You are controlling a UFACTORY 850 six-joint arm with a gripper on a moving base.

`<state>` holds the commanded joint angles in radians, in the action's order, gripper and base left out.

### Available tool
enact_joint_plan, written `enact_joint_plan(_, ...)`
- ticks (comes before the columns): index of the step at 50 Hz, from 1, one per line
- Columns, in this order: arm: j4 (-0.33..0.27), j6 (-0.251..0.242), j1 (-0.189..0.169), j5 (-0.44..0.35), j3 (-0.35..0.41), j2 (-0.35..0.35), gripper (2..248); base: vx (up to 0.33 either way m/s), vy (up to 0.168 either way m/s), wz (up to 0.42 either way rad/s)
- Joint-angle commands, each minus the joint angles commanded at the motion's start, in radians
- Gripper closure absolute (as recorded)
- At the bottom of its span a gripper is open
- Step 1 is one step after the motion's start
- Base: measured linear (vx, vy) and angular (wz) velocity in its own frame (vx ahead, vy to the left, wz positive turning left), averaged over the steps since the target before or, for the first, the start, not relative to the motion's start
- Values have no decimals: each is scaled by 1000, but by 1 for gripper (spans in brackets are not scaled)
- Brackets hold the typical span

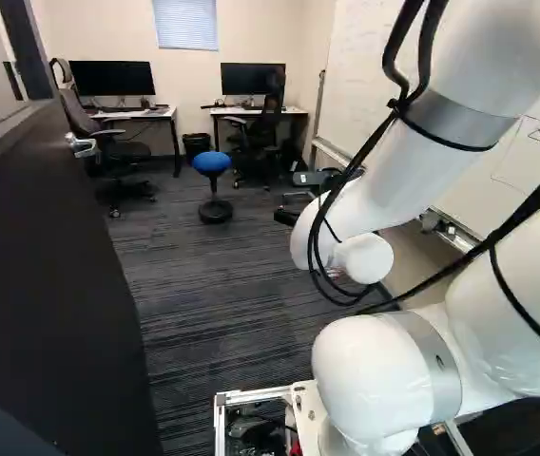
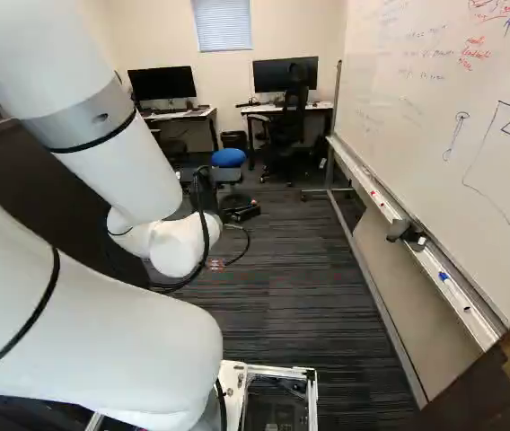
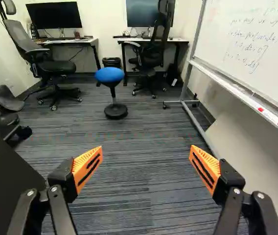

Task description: Open the door and move inside

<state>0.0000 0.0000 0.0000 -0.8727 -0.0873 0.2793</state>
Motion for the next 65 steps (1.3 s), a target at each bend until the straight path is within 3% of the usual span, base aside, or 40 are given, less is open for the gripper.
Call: enact_joint_plan(65, 0, 0, 0, 0, 0, 0, 3, 184, 4, -3)
